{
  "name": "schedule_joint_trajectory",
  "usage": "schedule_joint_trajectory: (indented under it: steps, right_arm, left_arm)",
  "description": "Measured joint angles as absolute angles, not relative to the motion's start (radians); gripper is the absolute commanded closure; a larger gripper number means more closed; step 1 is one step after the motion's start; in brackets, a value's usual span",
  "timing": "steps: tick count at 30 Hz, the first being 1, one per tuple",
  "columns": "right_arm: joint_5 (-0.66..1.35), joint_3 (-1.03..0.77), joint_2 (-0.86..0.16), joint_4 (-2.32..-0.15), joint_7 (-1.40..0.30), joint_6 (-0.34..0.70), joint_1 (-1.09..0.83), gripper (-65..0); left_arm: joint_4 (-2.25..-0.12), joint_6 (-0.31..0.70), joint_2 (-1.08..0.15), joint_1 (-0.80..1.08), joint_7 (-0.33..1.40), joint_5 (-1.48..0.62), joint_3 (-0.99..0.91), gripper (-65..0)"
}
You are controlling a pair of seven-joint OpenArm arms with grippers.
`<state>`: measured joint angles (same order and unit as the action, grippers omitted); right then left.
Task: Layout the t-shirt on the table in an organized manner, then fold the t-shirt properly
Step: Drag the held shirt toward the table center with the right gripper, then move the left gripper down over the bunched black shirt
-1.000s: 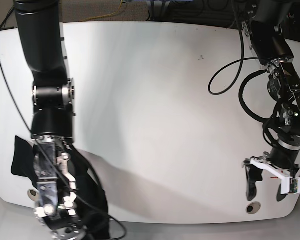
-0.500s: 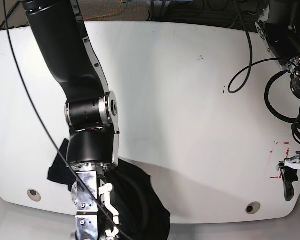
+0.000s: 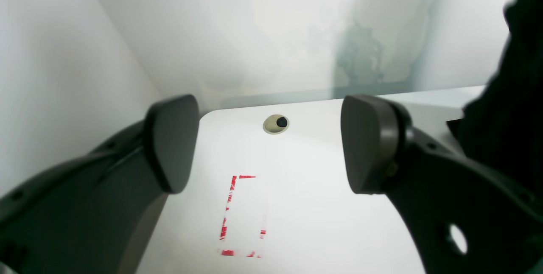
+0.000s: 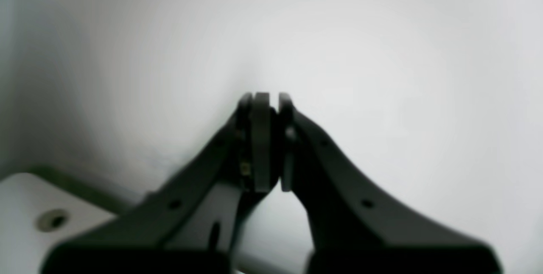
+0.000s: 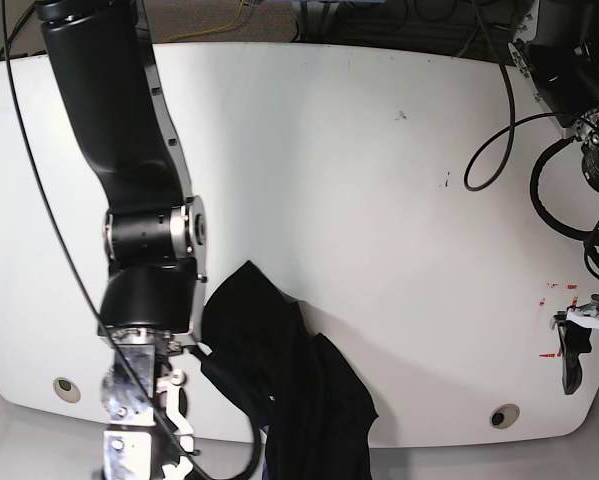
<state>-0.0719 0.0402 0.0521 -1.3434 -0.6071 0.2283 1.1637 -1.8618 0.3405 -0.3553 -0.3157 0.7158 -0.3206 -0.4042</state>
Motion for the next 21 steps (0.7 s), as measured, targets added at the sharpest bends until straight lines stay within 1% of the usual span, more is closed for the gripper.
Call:
schedule_joint_trajectory:
  steps: [5, 10, 17, 21]
  right_arm:
    - [-0.081, 0.03, -0.103, -1.411, -0.62, 0.22, 1.077, 0.0]
    - [-0.09, 0.026, -0.206, -1.493, -0.633, 0.21, 0.953, 0.0]
    - [-0.073, 0.036, -0.268, -1.606, -0.628, 0.23, 0.811, 0.0]
    - [-0.076, 0.032, -0.294, -1.617, -0.629, 0.224, 0.758, 0.0]
  left_arm:
    - [-1.861, 0.343, -0.329, -0.315, 0.719, -0.315, -0.318, -49.3]
    - [-1.861, 0.342, -0.305, -0.31, 0.71, -0.323, -0.219, -49.3]
    - [-1.856, 0.344, -0.234, -0.249, 0.718, -0.315, -0.131, -49.3]
    - [-1.853, 0.341, -0.2, -0.234, 0.717, -0.315, -0.069, -49.3]
